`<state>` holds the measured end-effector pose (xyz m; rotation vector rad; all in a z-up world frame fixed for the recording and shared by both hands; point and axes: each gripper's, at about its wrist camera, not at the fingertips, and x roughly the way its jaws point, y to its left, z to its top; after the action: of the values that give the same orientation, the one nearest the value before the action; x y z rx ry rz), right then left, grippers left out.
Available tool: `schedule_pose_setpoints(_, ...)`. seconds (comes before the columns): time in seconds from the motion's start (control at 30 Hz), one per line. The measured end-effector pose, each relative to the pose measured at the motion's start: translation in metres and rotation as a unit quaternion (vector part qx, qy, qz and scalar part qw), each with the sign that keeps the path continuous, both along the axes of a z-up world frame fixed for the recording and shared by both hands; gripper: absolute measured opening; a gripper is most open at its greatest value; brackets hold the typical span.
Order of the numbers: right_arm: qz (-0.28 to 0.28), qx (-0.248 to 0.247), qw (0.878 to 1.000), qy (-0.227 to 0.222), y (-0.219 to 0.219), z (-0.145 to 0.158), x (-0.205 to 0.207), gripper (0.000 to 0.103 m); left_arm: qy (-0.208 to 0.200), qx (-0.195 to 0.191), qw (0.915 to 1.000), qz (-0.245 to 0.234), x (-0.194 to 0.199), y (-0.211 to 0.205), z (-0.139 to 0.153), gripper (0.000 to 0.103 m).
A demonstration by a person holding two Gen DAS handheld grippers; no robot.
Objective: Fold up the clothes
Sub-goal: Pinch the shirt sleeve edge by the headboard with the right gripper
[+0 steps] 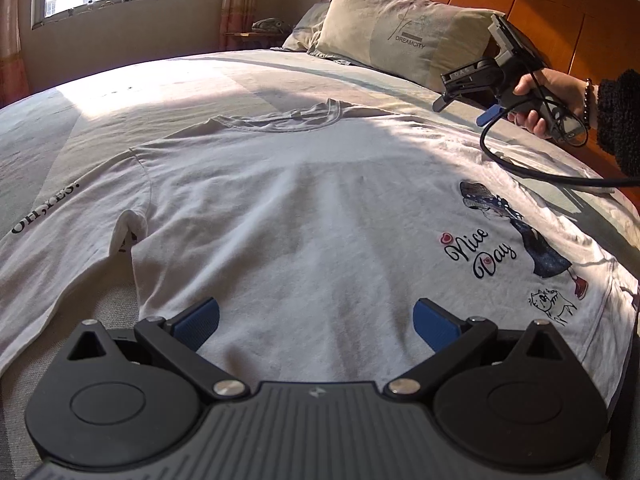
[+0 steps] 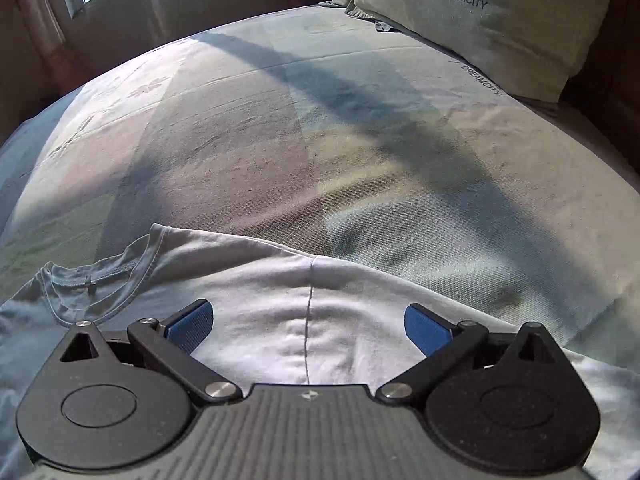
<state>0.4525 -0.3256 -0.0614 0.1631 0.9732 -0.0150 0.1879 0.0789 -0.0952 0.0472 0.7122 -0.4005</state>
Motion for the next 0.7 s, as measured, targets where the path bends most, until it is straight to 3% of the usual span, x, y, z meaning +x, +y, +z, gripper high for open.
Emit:
schedule_pose_setpoints(0.17,-0.114,-0.029,0.992,0.056,-0.067,-0.027,-0.038,0.103,-0.005,0.004,0.9999,-0.010,-0.002,-0.006,-0.001,0.102)
schedule_pose_setpoints(0.23,-0.144,-0.032,0.988,0.046,-0.085,-0.037,-0.038,0.103,-0.003,0.008,0.9999,-0.014,-0.001,-0.008,-0.003,0.102)
schedule_pose_setpoints(0.37,-0.149,-0.068,0.986,0.014,-0.093,-0.043,-0.013,0.103,0.000,0.013,0.9998,-0.017,-0.001,-0.010,-0.005,0.102)
schedule_pose_setpoints(0.47,-0.152,-0.060,0.987,0.003,-0.104,-0.037,-0.007,0.103,-0.002,0.013,0.9998,-0.015,-0.002,-0.009,-0.004,0.102)
schedule_pose_setpoints(0.6,-0.177,-0.042,0.983,-0.023,-0.121,-0.014,-0.047,0.103,-0.011,-0.001,0.9998,-0.016,-0.006,-0.006,0.002,0.102)
schedule_pose_setpoints(0.7,-0.206,-0.048,0.977,-0.010,-0.144,-0.007,-0.084,0.103,-0.014,0.000,0.9997,-0.018,-0.007,-0.007,0.003,0.102)
